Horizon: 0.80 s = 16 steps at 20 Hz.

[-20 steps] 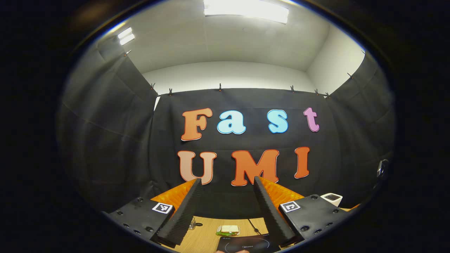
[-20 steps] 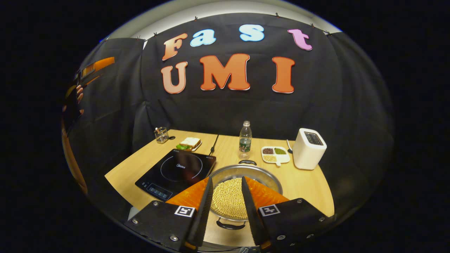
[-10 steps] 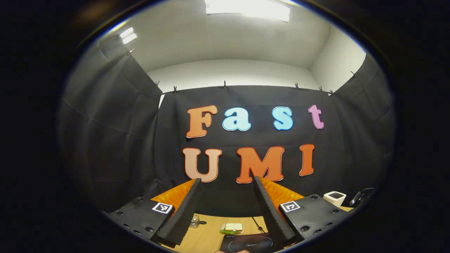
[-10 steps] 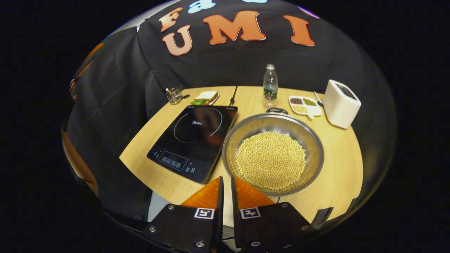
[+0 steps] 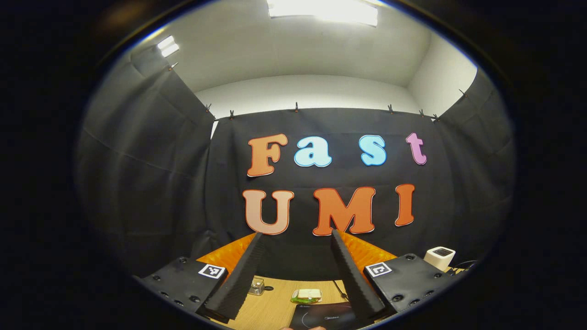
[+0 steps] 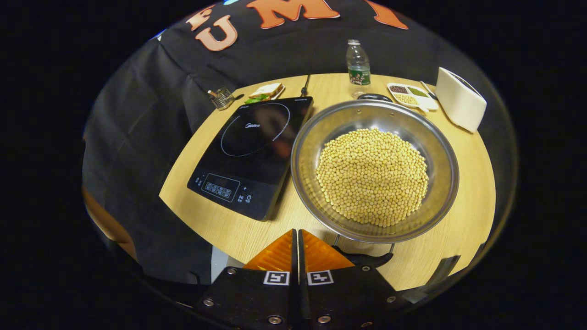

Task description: First push the handle of the pot to place it horizontally, then grasp the pot with both hands and set it on the induction cooktop.

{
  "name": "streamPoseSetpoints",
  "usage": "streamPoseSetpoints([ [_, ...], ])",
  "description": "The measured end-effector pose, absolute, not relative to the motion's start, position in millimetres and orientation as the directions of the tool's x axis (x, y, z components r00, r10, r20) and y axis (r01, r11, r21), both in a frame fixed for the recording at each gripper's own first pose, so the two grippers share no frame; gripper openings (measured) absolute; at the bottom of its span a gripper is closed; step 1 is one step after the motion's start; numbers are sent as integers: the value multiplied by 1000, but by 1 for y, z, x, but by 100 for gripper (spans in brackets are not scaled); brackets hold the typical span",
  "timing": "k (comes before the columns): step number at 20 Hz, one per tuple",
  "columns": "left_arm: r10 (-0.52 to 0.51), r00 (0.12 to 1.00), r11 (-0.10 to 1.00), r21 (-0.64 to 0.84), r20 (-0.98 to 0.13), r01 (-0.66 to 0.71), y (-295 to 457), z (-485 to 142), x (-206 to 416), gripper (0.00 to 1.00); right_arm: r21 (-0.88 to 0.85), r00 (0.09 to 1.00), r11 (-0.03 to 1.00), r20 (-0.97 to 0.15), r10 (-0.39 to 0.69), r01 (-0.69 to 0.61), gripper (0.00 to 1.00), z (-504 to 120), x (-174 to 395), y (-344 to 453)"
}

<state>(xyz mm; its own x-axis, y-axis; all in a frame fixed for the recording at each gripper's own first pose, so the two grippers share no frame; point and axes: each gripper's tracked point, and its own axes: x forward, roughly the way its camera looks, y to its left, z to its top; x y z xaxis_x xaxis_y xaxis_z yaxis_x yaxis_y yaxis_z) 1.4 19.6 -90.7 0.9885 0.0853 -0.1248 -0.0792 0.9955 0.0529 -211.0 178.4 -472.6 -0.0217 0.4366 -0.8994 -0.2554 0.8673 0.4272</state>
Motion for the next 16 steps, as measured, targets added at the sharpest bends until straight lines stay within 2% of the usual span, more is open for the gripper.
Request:
streamPoseSetpoints([
  [4,95,986,994,60,-135,-88,23,-94,0,95,414,-36,879,-908,418,-237,0,-487,-208,175],
  [12,98,986,993,74,-137,-88,21,-93,-1,98,431,-86,883,-902,422,-184,0,-501,-212,174],
  [16,91,986,994,75,-142,-81,17,-96,-1,98,405,-70,892,-914,399,-199,0,-503,-213,166],
])
